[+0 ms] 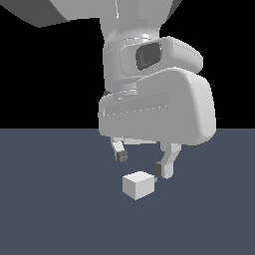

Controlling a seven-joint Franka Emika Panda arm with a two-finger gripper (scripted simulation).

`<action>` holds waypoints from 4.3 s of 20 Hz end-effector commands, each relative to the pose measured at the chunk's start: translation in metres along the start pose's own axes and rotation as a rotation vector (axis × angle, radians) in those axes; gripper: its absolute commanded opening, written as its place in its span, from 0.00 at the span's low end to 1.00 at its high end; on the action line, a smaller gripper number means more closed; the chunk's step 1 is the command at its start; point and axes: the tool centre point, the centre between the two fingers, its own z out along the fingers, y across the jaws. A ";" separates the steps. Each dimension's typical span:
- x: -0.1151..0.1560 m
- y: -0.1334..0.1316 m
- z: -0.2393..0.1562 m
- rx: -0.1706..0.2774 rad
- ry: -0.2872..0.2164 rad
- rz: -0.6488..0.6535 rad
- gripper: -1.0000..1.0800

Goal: Plug the charger into the wall socket.

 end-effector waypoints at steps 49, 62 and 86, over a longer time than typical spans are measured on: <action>0.051 -0.012 0.003 0.035 0.003 -0.434 0.00; 0.085 -0.037 -0.021 0.062 0.003 -0.761 0.00; 0.106 -0.073 -0.044 0.090 0.000 -1.092 0.00</action>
